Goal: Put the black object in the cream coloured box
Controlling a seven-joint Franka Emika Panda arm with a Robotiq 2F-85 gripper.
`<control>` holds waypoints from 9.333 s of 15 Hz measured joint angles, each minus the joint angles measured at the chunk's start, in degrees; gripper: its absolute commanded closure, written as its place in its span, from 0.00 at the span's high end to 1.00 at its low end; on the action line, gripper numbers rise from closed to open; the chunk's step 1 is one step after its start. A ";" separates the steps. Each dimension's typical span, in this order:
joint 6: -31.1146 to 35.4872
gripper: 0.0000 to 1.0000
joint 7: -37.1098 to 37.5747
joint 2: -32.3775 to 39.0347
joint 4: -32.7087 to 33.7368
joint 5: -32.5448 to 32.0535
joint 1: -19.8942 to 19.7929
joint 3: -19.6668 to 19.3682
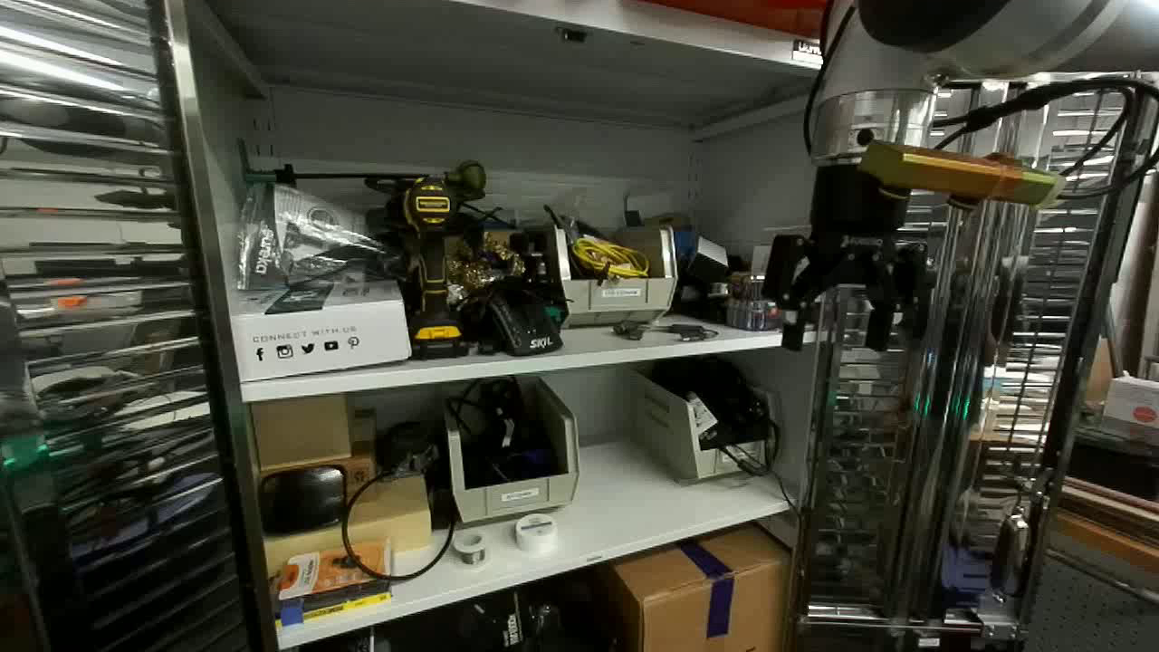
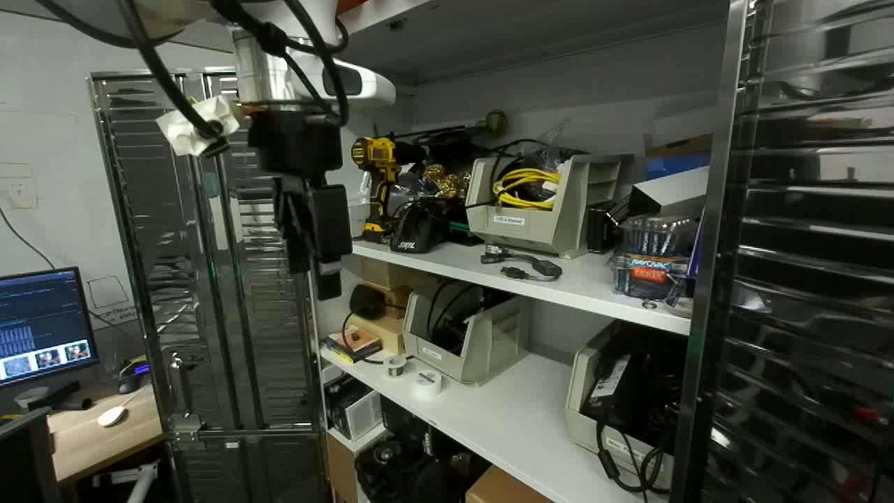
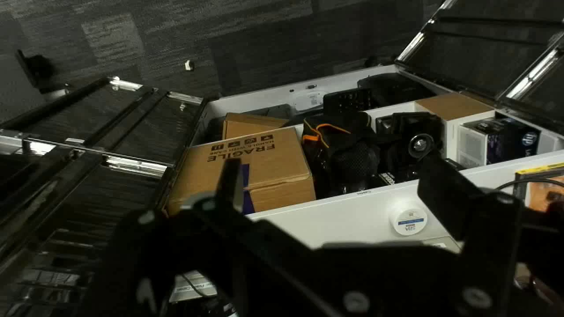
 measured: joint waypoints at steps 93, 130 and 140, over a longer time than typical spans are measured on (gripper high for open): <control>33.85 0.19 -7.19 24.66 18.50 -14.68 4.52 -4.15; 44.86 1.00 60.86 58.38 68.98 -49.64 8.19 -8.32; 28.41 1.00 46.52 40.79 47.46 -39.39 6.83 -1.91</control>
